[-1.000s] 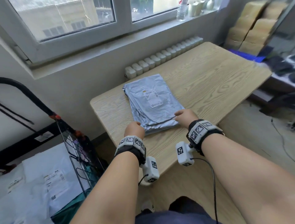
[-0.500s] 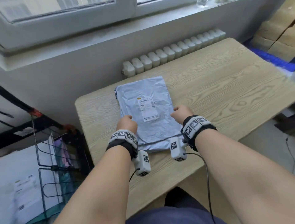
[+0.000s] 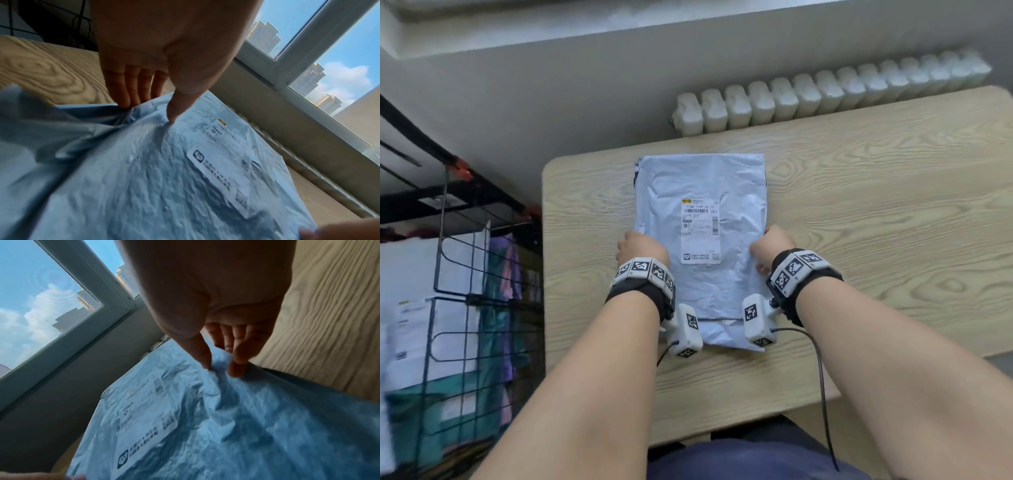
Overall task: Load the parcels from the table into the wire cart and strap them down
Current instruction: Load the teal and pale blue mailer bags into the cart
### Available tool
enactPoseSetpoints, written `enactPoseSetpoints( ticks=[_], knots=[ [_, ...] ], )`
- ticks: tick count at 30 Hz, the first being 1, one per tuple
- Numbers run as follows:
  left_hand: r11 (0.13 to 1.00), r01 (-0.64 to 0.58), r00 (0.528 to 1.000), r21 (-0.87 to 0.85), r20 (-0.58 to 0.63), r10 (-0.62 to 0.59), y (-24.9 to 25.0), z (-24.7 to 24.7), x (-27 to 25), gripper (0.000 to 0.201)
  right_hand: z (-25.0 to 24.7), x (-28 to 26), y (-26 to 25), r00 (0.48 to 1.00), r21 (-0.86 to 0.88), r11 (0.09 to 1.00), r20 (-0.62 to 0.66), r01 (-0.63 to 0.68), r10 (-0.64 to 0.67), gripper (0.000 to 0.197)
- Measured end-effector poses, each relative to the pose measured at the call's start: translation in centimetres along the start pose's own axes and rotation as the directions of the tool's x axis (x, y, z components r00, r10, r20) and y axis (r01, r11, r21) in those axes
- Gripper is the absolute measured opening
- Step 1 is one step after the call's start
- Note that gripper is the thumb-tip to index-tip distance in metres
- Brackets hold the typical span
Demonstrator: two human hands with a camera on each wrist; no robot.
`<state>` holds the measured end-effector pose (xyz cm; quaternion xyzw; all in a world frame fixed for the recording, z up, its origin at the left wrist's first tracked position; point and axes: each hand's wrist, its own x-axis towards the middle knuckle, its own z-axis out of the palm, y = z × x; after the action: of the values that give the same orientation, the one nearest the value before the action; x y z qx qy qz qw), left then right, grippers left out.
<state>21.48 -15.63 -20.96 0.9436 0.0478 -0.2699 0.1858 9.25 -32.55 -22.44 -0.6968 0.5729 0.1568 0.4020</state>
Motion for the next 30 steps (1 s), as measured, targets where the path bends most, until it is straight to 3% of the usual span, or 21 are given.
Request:
enactPoseSetpoints(
  ticks=[4,9,17,23,28,30],
  knots=[
    [0.996,-0.067,0.997,-0.055,0.038,0.069,-0.9,0.1,0.2,0.029,-1.1,-1.2,-0.7,0.996,-0.049,0.997,-0.066,0.056,-0.059,0.023],
    [0.977,-0.202,0.978,-0.071,0.028,0.205,-1.7,-0.9,-1.0,0.017,-1.8,-2.5,-1.1,0.981,-0.068,0.992,-0.150,0.111,-0.120,0.025],
    [0.938,-0.314,0.943,-0.147,-0.166,0.289,-4.7,-6.1,-2.0,0.025,-0.4,-8.8,-4.3,0.920,-0.032,0.959,-0.274,0.282,-0.280,0.022],
    [0.915,-0.365,0.915,-0.171,-0.245,0.319,-10.3,-11.2,-2.0,0.028,3.7,-14.3,-7.3,0.875,0.001,0.926,-0.330,0.377,-0.355,0.028],
    [0.916,-0.376,0.896,-0.140,-0.306,0.321,-18.2,-16.7,0.1,0.018,10.6,-19.6,-10.9,0.862,0.052,0.900,-0.315,0.432,-0.396,0.013],
    [0.920,-0.369,0.889,-0.129,-0.338,0.309,-21.3,-18.8,0.9,0.024,13.5,-21.4,-12.3,0.853,0.066,0.885,-0.306,0.461,-0.422,0.020]
  ],
)
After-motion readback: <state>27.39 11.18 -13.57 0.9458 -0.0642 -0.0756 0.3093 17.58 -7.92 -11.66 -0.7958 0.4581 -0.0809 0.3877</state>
